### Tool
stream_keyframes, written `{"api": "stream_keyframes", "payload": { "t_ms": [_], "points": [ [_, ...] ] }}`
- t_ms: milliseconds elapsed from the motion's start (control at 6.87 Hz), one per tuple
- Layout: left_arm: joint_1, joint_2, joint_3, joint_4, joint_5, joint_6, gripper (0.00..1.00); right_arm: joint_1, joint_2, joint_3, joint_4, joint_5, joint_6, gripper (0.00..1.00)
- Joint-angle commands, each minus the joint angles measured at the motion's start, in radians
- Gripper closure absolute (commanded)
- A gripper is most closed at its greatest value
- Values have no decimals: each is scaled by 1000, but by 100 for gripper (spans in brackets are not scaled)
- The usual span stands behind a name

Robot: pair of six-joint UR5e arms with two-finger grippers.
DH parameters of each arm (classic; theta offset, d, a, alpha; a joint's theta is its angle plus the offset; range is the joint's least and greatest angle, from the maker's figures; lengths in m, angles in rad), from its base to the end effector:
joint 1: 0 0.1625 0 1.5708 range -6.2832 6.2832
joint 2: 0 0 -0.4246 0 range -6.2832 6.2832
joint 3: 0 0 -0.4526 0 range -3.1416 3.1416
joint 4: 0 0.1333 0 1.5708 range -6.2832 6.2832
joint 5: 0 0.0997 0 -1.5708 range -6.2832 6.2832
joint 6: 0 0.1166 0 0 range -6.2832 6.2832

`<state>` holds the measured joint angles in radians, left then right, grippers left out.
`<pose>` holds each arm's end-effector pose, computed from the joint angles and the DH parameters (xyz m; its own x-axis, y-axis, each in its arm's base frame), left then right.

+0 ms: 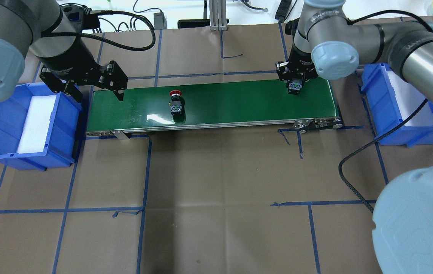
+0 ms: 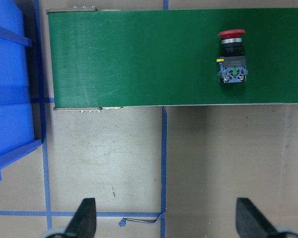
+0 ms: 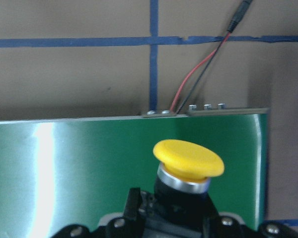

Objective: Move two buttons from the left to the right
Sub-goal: 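Carry the yellow button with the right gripper into the far blue bin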

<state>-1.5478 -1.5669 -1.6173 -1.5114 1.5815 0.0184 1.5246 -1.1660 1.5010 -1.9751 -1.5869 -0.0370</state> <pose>-0.1193 -0.5551 0.4529 -0.9999 -0.0048 -0.0110 -0.0046 0.9999 -0.0166 0.0989 -0.7075 0.2946 -0.9998 0.0104 0.0186 0.0091 0.9976 -0.0686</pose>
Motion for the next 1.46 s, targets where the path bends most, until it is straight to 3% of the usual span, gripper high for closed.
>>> {"api": "stream_keyframes", "payload": {
  "t_ms": [0, 291, 582, 873, 1310],
  "points": [
    [0, 1, 2, 0, 0, -2, 0, -206, -32, -79, 86, 5, -238, 96],
    [0, 1, 0, 0, 0, -2, 0, -383, -8, -204, 134, 5, -584, 95],
    [0, 1, -1, 0, 0, 0, 0, -474, 49, -188, 139, 14, -690, 96],
    [0, 1, -1, 0, 2, 0, 0, -475, 51, -81, 57, 31, -713, 96],
    [0, 1, -1, 0, 0, -2, 0, -480, -15, 164, -193, 31, -823, 96]
  ]
}}
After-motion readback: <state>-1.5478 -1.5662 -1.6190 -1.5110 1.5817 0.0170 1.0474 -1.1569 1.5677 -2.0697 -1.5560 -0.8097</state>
